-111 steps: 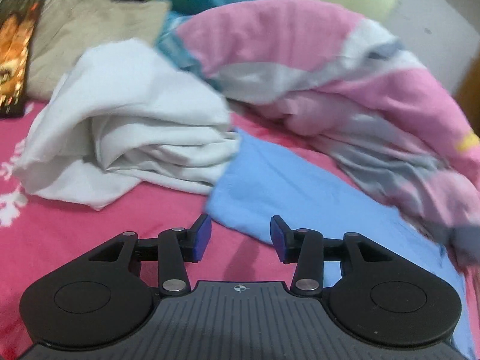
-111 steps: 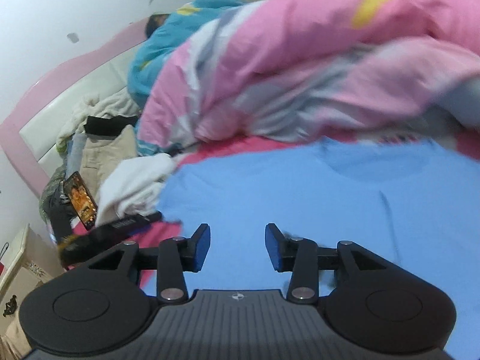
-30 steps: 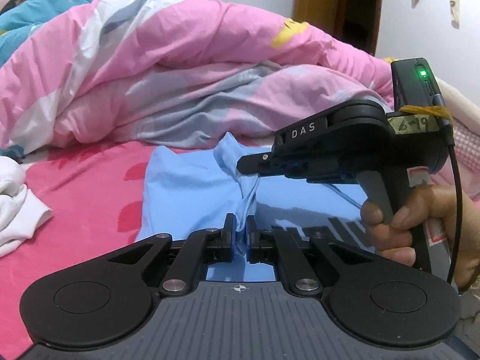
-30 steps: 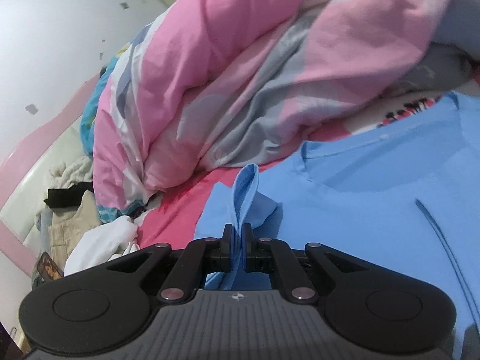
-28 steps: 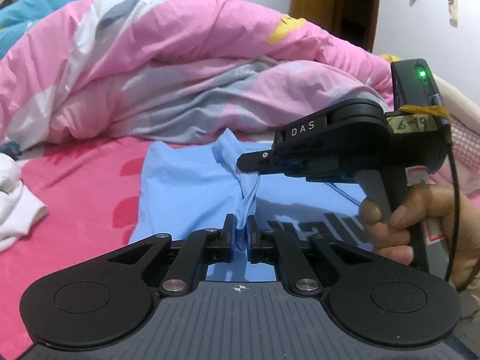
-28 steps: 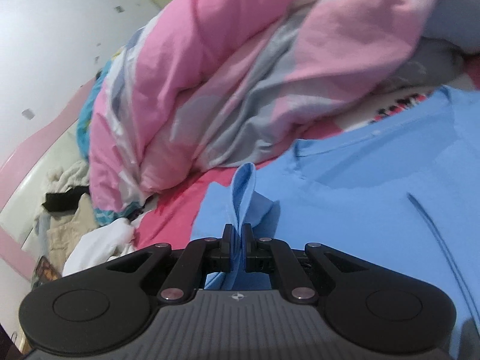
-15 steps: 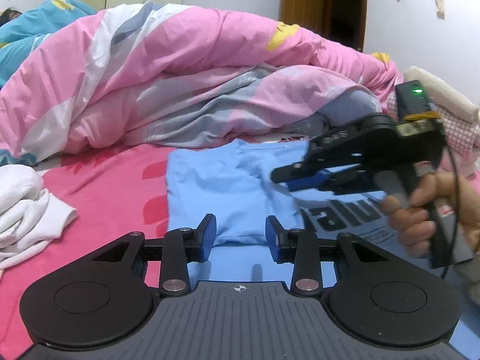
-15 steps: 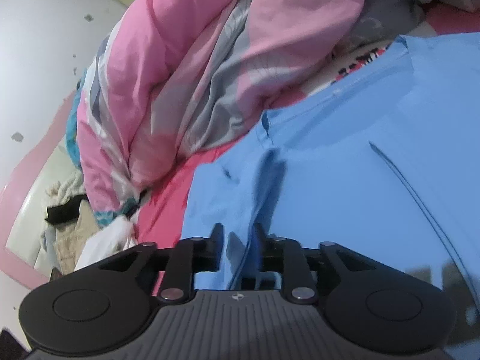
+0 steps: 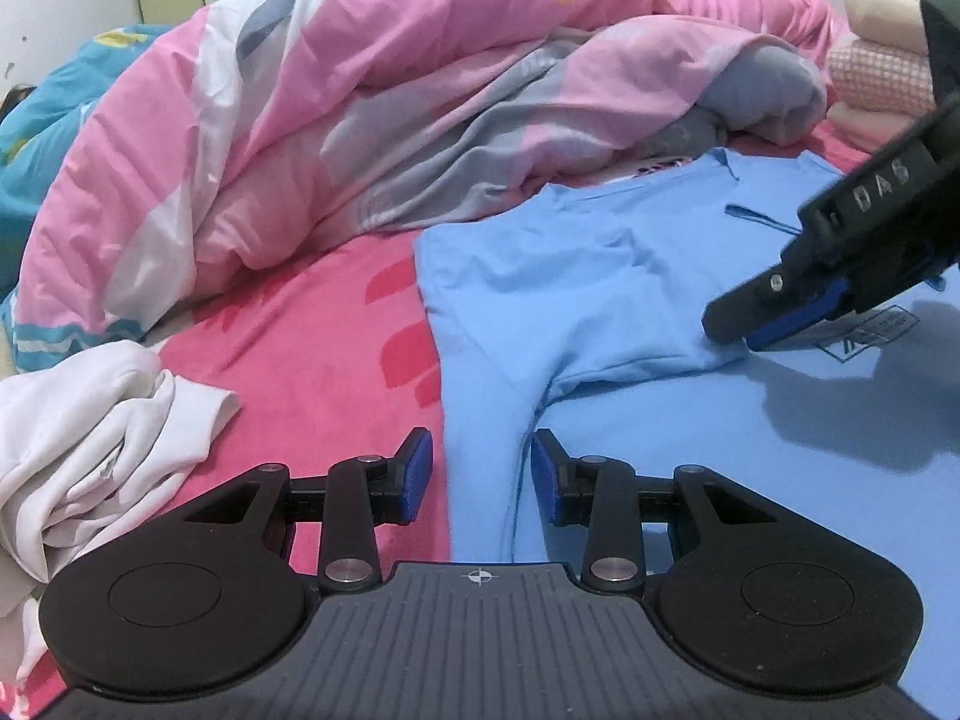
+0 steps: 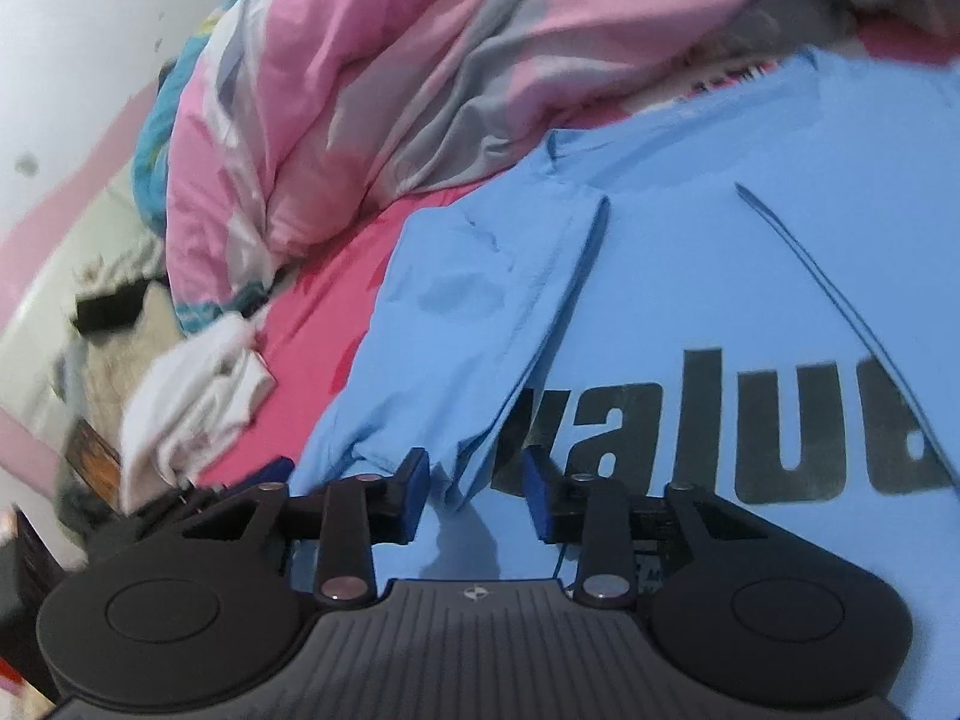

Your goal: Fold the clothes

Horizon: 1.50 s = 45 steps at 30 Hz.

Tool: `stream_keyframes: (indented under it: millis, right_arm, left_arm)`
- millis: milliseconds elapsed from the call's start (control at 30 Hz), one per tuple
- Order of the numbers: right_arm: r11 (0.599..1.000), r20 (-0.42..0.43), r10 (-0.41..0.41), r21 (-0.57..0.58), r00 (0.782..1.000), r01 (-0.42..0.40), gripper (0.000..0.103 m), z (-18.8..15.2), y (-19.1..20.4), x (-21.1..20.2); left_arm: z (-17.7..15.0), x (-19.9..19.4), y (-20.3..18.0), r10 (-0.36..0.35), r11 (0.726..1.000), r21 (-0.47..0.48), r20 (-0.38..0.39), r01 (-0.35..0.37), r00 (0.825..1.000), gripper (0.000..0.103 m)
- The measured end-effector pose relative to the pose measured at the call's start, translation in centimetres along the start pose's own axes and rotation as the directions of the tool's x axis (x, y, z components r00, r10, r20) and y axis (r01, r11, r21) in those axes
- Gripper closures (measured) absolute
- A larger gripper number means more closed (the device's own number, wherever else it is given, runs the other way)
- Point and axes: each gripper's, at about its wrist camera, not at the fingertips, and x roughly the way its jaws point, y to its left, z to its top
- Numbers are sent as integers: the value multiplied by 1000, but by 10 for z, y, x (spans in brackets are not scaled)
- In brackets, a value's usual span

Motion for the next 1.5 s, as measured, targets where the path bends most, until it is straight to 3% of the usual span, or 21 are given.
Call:
stream_keyframes:
  millis: [33,133,333,633,833,933,1100,1200,1367,1500]
  right_arm:
    - [1000,3,-8,-16,1000,8,92,-1,3,0]
    - [1000,14,-5,-25,1000,5,98,-1,9,-5]
    - [1000,29,30,-3,999,-29,99,-6,15,-18]
    - [999,-30,-4,42,1000,5,100,-21,-3,-13]
    - [998,41,-3,67,999,0,97,6,-11,-26]
    - [998,99,-29,54,995,24,97,33,-16,-20]
    - [996,108,-62,-54,992,68,96,67,-11,14]
    - [990,119,-110,-70,987,119,97,67,-14,18]
    - [975,139,-197,-80,970,209,98,63,-21,19]
    - [957,159,-251,-104,955,269,97,60,-23,19]
  left_arm:
    - [0,0,2,6,1000,-8,-3,-6,1000,67]
    - [-2,1,10,25,999,-31,-12,-25,1000,67]
    - [-6,1,24,30,997,-77,-25,-32,999,67]
    - [-6,2,28,43,995,-84,-34,-46,999,67]
    - [-7,2,27,48,996,-67,-36,-50,998,67]
    - [-7,2,27,50,997,-61,-37,-52,998,67]
    - [-6,1,23,63,998,-30,-38,-64,997,67]
    - [-3,-6,22,52,999,-6,-38,-52,998,67]
    - [2,-29,33,29,999,-21,29,-29,999,66]
    - [7,-36,43,-42,994,-101,66,49,997,66]
